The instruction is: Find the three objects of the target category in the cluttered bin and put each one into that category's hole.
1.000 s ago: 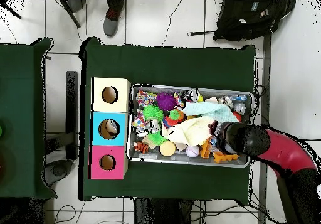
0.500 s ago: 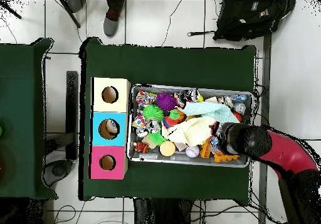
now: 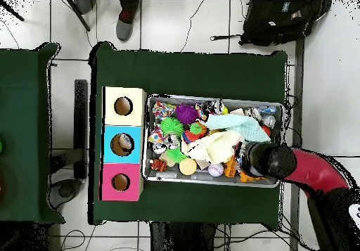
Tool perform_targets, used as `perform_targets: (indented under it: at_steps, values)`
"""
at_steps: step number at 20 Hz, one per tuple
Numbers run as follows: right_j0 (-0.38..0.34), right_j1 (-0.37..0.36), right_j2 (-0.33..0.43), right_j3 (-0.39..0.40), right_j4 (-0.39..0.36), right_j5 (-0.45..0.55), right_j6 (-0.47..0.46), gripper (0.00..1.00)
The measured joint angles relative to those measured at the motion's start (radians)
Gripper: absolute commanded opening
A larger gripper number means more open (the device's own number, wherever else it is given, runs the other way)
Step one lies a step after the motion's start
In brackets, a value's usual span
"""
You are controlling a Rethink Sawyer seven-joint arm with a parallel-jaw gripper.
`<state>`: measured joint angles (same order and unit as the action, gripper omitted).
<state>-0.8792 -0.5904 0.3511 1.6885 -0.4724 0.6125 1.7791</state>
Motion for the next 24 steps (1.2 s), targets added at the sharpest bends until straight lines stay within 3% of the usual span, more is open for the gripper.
perform_targets:
  at_steps: [8,24]
  values:
    - [-0.007,0.025,0.002,0.000,-0.036,-0.048,0.000,1.00]
    - [-0.045,0.021,0.028,0.000,-0.039,-0.048,0.000,1.00]
